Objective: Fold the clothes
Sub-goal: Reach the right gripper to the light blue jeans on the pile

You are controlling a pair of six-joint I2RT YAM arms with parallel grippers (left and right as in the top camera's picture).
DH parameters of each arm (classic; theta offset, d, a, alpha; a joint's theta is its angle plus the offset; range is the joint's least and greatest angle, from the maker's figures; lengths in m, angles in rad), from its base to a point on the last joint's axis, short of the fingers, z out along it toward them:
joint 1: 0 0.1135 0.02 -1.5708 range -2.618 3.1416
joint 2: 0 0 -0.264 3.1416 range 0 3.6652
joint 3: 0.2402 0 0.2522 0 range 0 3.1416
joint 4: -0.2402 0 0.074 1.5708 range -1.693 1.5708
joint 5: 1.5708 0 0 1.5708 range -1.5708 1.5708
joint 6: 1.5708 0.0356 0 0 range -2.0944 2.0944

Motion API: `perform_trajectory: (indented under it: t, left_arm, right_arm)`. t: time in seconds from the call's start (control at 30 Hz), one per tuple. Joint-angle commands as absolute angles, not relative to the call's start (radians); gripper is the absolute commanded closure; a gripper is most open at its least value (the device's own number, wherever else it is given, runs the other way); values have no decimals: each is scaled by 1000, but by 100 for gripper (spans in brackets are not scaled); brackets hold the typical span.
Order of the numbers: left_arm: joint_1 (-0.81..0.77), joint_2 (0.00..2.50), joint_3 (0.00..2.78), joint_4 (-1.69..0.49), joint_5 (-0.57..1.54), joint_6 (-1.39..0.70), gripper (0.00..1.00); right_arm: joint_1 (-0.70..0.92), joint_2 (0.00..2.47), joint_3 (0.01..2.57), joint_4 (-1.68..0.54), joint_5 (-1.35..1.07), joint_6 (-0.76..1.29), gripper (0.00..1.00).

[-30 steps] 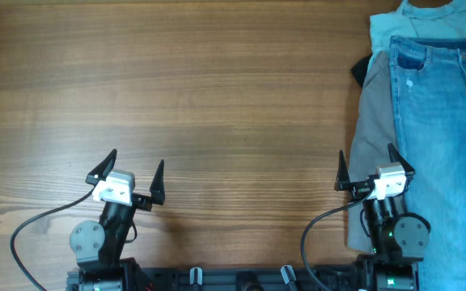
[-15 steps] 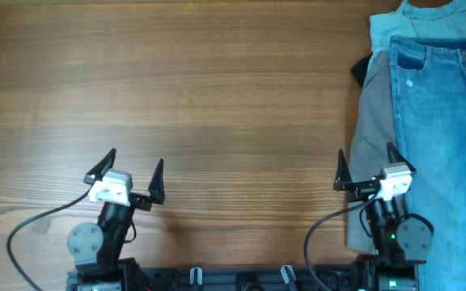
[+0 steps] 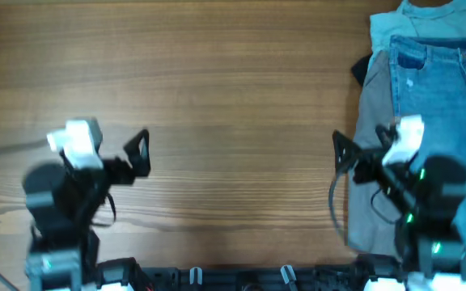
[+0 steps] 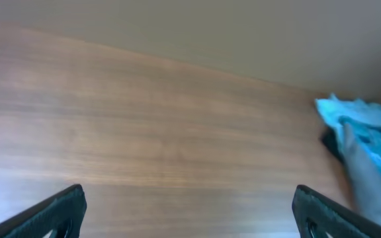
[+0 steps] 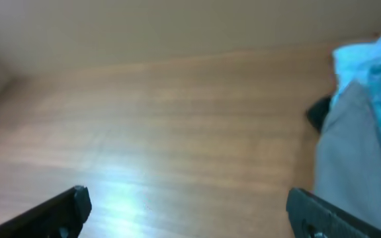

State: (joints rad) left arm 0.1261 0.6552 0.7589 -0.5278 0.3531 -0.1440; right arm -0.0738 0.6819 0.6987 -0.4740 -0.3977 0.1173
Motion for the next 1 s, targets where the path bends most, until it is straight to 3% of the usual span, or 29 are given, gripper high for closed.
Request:
perform_trajectory:
  t: [0.0,0.07,0.17,0.27,0.33,0.5,0.7,0.73,0.97]
  left_arm:
    - [121,907,1051,-694,453,-162,0]
    - [121,1068,1238,-860,452,-161,0]
    - [122,1151,1306,-914,456,-168,0]
    - [121,1184,1308,-913,529,-176,0]
    - [122,1192,1308,-902,542,-176,0]
    - [122,1191,1308,-866,542,-176,0]
    - [121,1191,1308,-854,542,-192,0]
    - [121,1191,1308,-857,542,-192,0]
    - [121,1192,1308,-878,542,-191,0]
  right_arm:
    - [-75,955,979,-665,-545,134,0]
    - [-75,1157,1174,-863,-580,132,0]
    - [-76,1274,1249,-927,-697,156,0]
    - [-76,1371,1250,-859,-647,172,0]
    - [-85,1462,1251,-852,-353,321,0]
    - [-157,1629,1251,-733,-64,461,0]
    - [-252,1784,1251,-474,-79,466,3]
    - [-260,1808,1251,-442,-73,459,9]
    - [-280,1888,1251,-382,56,316,18]
